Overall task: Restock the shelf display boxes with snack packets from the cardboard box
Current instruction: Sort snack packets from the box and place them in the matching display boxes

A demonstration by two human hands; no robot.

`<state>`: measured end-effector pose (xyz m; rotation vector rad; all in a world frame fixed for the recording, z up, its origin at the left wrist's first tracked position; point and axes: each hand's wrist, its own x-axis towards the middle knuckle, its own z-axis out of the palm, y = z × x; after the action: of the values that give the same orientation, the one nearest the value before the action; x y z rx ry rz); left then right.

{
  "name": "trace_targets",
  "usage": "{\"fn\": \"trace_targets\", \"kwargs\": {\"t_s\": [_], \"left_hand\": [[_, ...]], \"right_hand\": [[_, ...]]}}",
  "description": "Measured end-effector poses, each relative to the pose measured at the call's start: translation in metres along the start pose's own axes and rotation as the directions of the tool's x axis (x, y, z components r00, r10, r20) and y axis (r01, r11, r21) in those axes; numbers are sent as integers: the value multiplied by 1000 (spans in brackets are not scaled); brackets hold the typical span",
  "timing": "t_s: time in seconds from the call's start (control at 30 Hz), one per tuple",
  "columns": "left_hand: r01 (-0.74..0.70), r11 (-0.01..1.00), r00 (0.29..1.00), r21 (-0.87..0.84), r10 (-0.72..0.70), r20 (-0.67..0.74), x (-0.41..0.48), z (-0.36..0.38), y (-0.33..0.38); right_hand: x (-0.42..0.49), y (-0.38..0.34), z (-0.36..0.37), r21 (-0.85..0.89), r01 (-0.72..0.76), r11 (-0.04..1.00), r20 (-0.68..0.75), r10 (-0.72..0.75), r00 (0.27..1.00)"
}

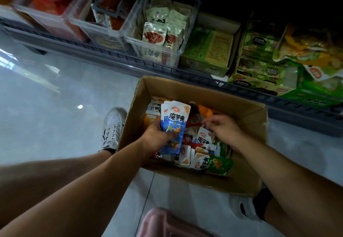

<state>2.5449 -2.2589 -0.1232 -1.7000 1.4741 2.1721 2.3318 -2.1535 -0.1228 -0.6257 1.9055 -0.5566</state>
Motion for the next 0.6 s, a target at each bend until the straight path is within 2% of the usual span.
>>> {"fn": "trace_targets", "kwargs": {"t_s": [0.07,0.17,0.27,0.37,0.43,0.5,0.6], "left_hand": [[12,1000,1000,-8,-12,-9,1,-5,-3],[28,999,1000,-34,-28,-5,3,-7,-7],[32,999,999,-44,-32,-3,3,-7,-6],[39,998,999,-48,-39,0,4,-6,-7],[47,998,999,-43,-47,-1,3,-7,-7],[44,998,999,-42,-44,-5,2,-8,-6],[27,999,999,-26,-27,-16,1,-7,-5]], "right_hand": [[4,20,12,-176,27,984,80,-13,997],[11,40,26,-308,66,949,32,-59,998],[15,42,30,-490,16,871,-1,-20,1000],[18,40,32,-595,4,804,-32,-29,999],[22,41,29,-562,-23,827,-48,-4,999],[23,40,22,-419,-50,907,-25,44,999],[11,30,4,-220,1,975,-17,-5,1000]]}}
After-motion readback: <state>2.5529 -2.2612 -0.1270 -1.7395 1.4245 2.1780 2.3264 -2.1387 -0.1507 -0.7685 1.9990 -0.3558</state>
